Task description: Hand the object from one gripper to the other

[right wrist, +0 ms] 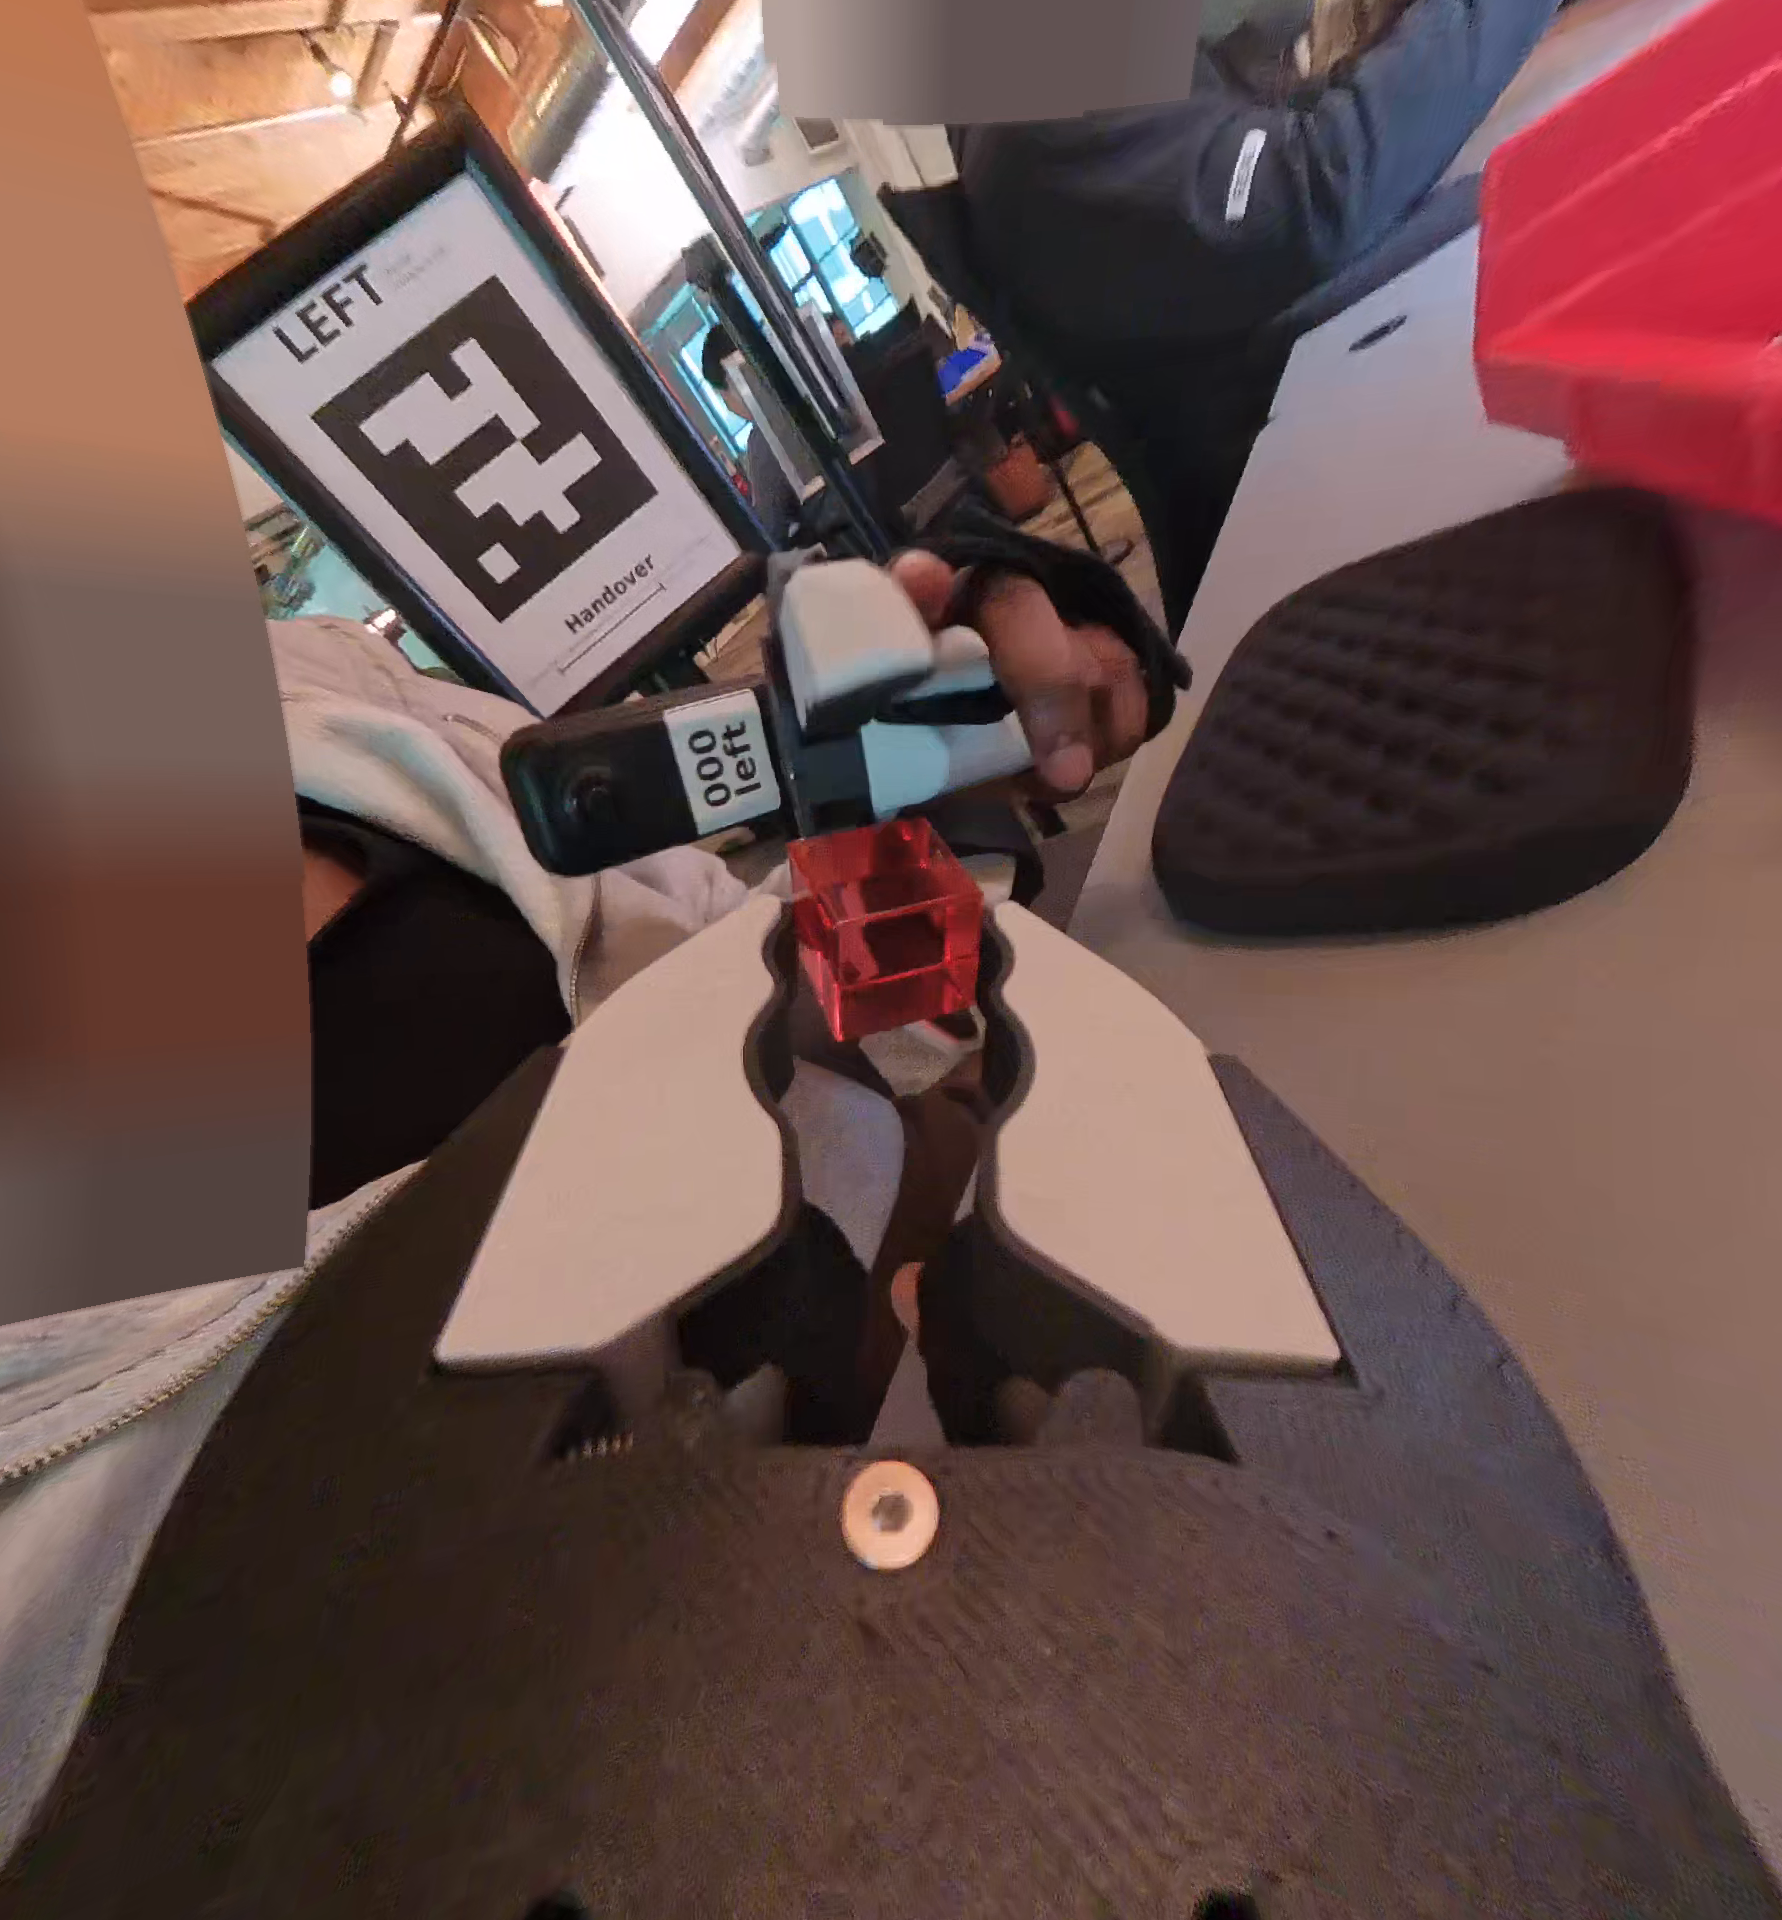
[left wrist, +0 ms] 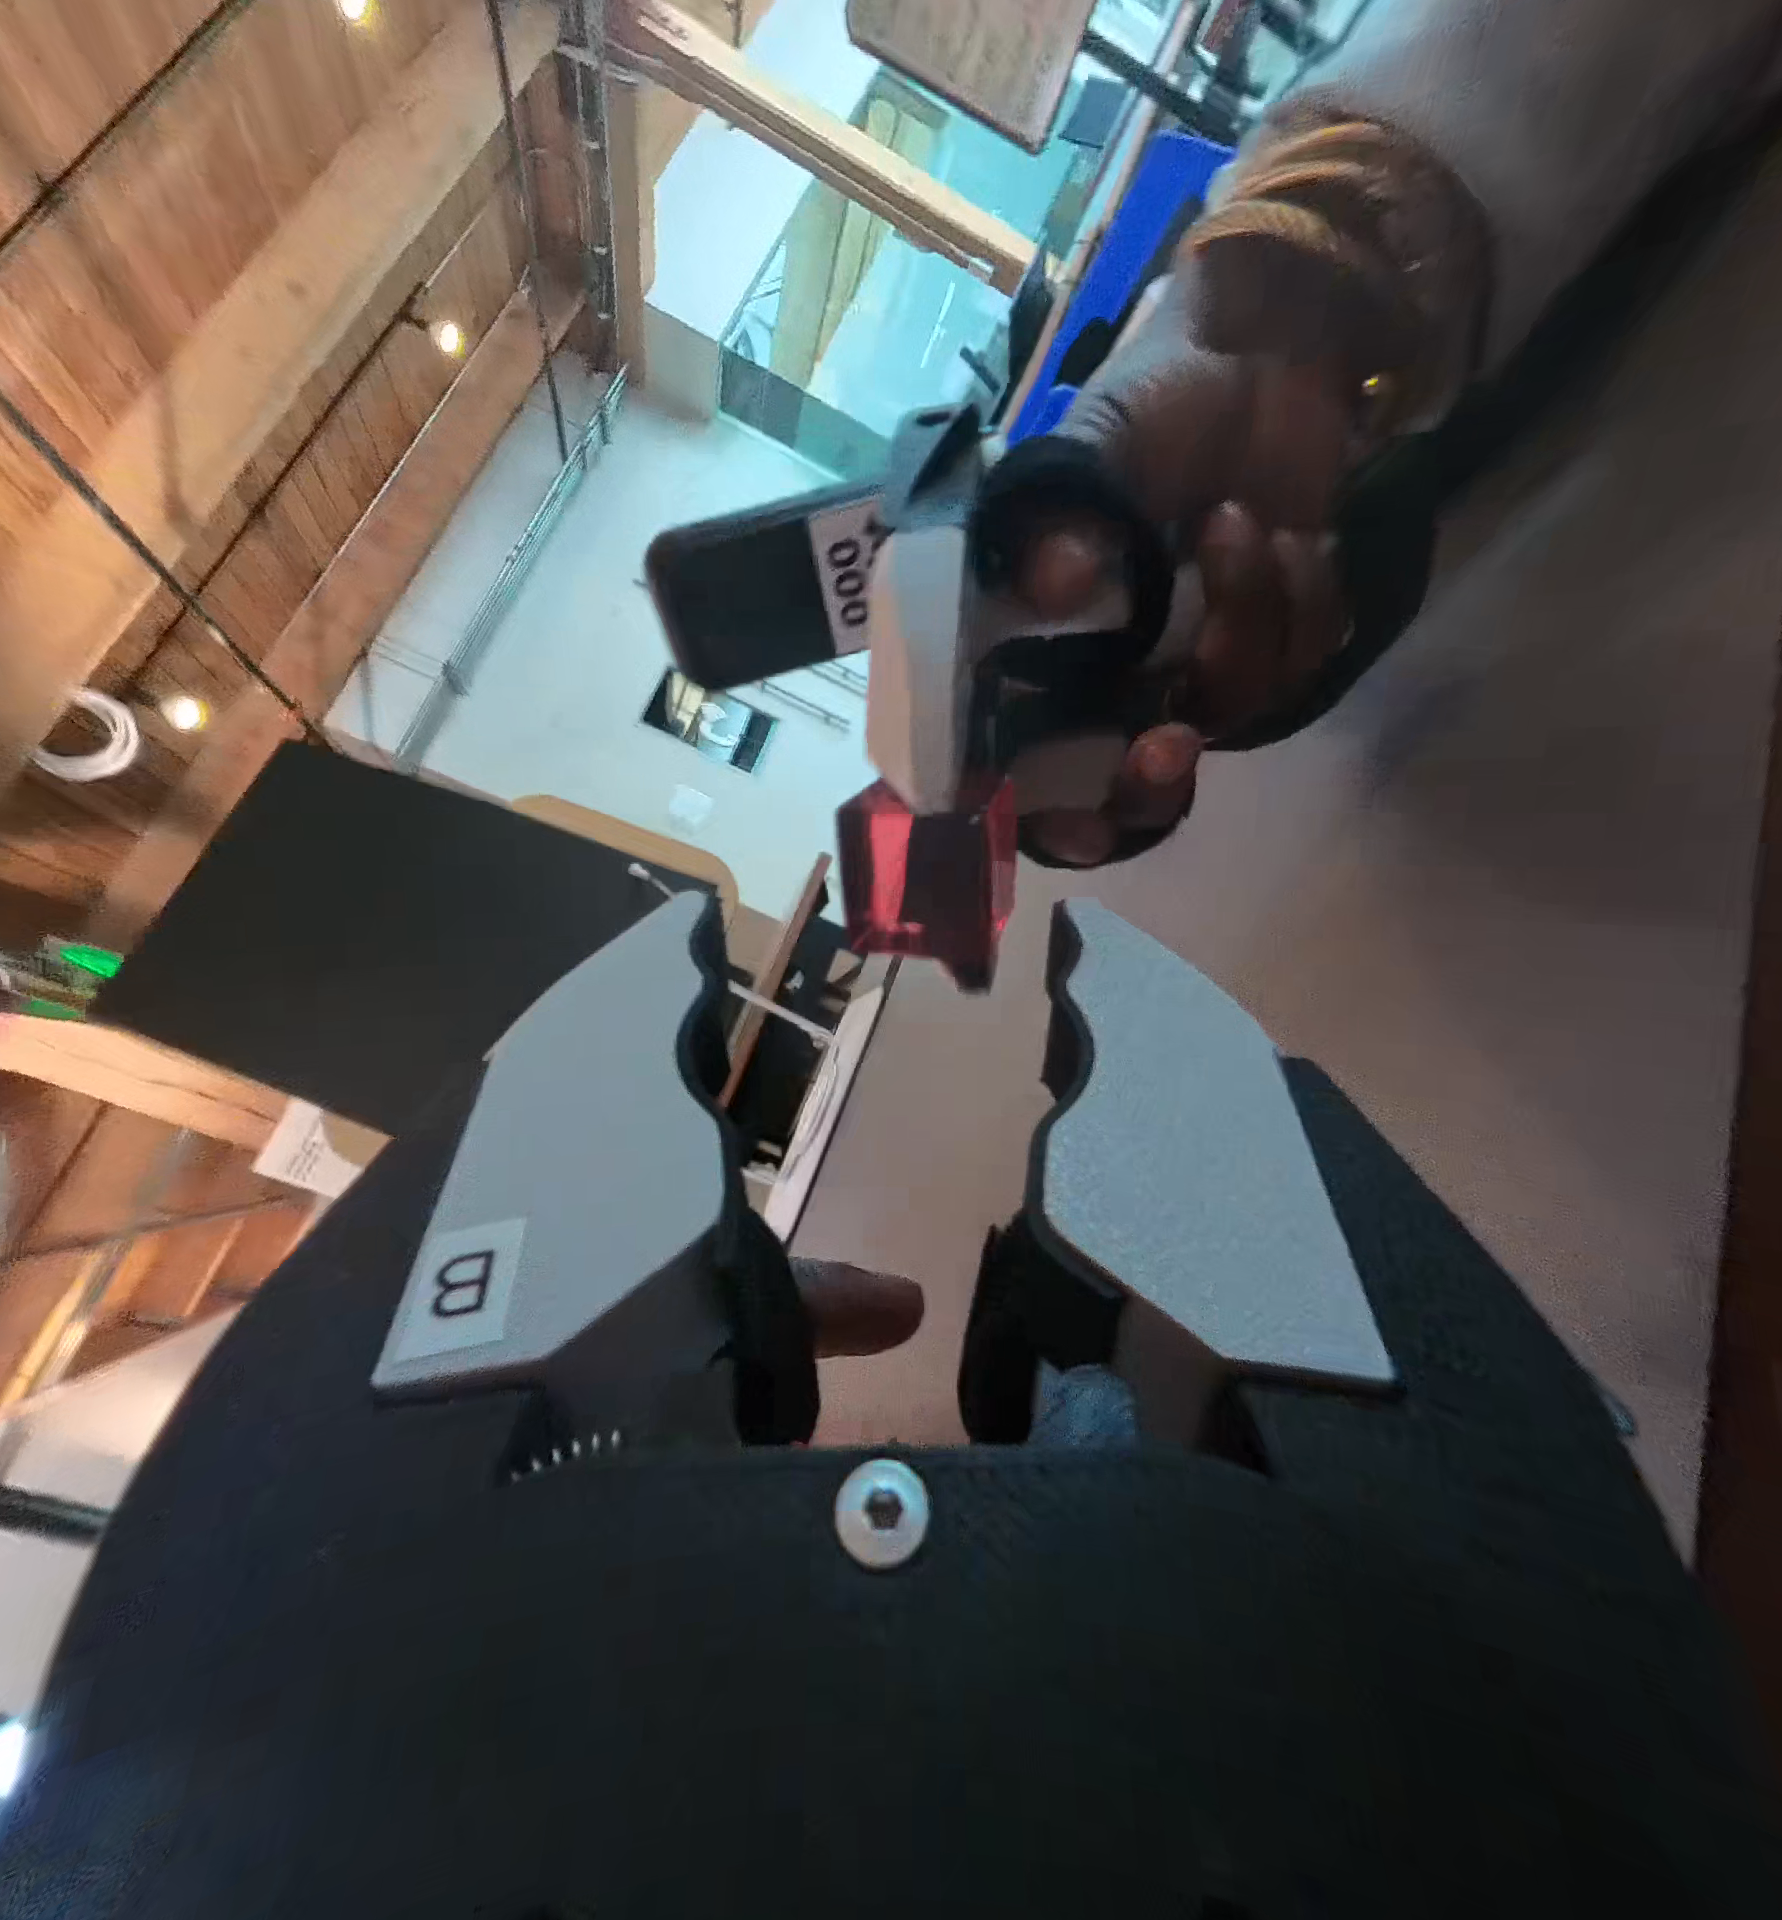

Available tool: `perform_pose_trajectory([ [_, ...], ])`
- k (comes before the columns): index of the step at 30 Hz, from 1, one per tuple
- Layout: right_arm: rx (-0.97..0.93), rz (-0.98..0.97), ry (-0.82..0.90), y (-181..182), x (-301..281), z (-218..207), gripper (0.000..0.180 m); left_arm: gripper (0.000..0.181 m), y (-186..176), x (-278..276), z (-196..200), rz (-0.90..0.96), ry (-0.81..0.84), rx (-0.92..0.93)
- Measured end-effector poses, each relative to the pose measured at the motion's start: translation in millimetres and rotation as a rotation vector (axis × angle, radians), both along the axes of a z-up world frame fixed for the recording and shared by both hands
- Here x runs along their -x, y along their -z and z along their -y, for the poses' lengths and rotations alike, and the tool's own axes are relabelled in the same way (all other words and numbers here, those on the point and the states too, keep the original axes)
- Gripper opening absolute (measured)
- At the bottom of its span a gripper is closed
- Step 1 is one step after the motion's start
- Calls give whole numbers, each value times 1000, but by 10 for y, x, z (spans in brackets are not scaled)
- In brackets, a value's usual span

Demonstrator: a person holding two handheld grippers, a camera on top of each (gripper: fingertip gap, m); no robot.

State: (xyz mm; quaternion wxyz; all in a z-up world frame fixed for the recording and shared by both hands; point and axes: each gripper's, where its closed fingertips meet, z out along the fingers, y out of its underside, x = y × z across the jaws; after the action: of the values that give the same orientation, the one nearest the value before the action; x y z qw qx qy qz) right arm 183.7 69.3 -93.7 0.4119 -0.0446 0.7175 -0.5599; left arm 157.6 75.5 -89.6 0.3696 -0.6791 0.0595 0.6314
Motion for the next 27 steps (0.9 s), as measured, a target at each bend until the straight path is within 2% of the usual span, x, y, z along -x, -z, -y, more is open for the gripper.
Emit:
perform_pose_trajectory([
  [2,-31,-12,-18,60,-45,8,33,35,79,-6,-89,21,13,38],
  [3,-35,-26,-16,71,-51,10,32,31,97,4,-100,46,8,27],
  [6,1,-69,25,33,5,34,33,28,60,63,-70,181,11,-144],
  [8,75,-151,77,-31,59,53,49,28,-5,91,-31,323,54,-356],
  [11,236,-458,211,-134,162,60,68,28,-123,44,-31,632,245,-733],
  [14,429,-897,333,-236,175,24,70,28,-178,-79,-72,1017,498,-1017],
  [16,549,-1153,382,-278,116,-6,64,28,-192,-158,-99,1187,627,-1100],
  [19,637,-1426,415,-237,44,7,56,28,-80,-218,-207,1331,657,-1072],
  [21,637,-1517,395,-152,26,30,30,28,-77,-239,-270,1346,674,-1059],
  [23,610,-1456,381,-142,28,25,28,29,-93,-240,-255,1283,678,-1025],
  [25,535,-1238,362,-182,63,15,28,46,-106,-196,-189,1094,614,-937],
  [27,402,-933,328,-190,135,22,28,62,-113,-128,-77,778,462,-773],
])
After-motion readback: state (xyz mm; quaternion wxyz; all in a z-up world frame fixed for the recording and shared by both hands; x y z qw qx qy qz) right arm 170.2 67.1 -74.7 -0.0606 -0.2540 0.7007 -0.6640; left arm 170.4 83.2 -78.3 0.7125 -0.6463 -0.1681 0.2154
